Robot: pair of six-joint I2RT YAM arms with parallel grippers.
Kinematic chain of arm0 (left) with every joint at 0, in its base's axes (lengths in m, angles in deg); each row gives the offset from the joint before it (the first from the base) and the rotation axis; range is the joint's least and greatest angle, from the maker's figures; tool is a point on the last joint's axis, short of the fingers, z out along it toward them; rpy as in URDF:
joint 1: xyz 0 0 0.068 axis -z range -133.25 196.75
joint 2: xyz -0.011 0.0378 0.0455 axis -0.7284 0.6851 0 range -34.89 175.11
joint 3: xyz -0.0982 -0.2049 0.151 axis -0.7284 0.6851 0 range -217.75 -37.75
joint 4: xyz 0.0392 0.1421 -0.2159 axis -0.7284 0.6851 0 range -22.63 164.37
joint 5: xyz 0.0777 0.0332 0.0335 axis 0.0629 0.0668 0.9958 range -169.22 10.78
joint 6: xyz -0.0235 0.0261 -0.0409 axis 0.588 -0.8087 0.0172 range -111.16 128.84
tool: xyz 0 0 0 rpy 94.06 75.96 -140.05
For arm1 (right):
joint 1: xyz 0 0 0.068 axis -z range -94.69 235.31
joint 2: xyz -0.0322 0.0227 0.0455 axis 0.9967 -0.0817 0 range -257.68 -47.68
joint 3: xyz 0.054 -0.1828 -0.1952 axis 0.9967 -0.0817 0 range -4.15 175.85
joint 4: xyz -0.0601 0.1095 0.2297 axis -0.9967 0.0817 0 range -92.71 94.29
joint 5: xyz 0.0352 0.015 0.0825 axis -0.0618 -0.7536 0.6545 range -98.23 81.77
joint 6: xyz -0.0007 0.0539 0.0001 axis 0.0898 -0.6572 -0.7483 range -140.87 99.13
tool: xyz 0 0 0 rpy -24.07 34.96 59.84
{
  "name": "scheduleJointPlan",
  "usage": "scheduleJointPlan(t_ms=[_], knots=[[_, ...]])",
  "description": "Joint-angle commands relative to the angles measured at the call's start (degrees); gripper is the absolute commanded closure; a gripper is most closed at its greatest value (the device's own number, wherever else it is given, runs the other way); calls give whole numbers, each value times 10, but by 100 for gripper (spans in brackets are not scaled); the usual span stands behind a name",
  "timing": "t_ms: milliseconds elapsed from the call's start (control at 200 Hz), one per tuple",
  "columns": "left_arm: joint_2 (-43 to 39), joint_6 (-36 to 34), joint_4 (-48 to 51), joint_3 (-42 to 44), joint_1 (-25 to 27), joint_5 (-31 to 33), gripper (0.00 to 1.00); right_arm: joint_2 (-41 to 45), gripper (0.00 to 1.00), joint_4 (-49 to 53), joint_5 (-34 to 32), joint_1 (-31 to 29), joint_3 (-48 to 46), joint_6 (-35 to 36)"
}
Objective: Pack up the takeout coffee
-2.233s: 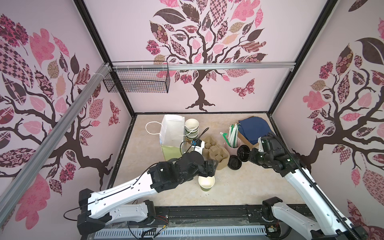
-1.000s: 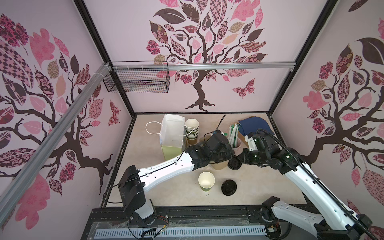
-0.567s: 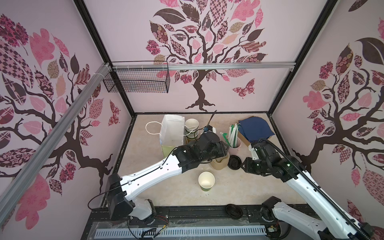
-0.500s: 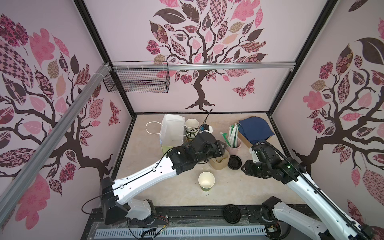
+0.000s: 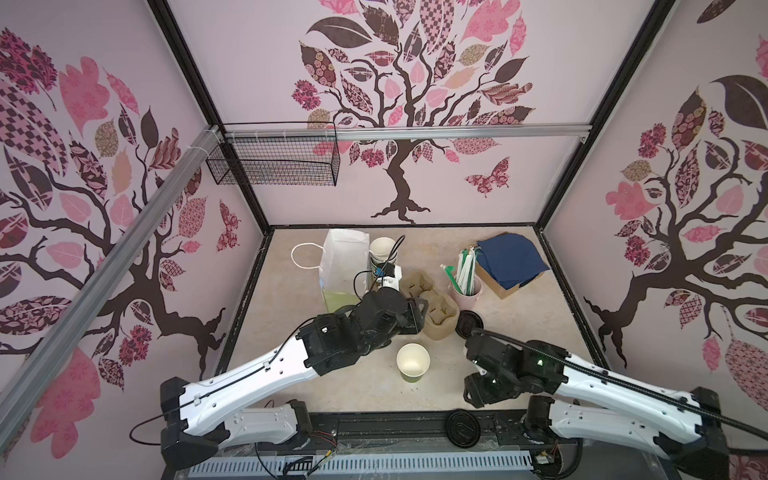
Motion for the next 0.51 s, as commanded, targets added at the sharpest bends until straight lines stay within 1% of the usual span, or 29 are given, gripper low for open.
scheduleJointPlan(t_ms=[0,50,100,250,500], knots=[[-30,0,23,19,2,34,55,-73,39,-10,-58,-75,-11,-79],[-40,3,33,21,2,38,55,-100,39,-10,-78,-97,-9,-87],[-50,6,41,25,3,42,55,-114,39,-11,-85,-102,-8,-90],[-74,15,54,37,3,49,55,-109,42,-5,-105,-101,-8,-99],[-87,20,56,46,5,54,55,-85,47,-78,-31,-101,-75,-117]])
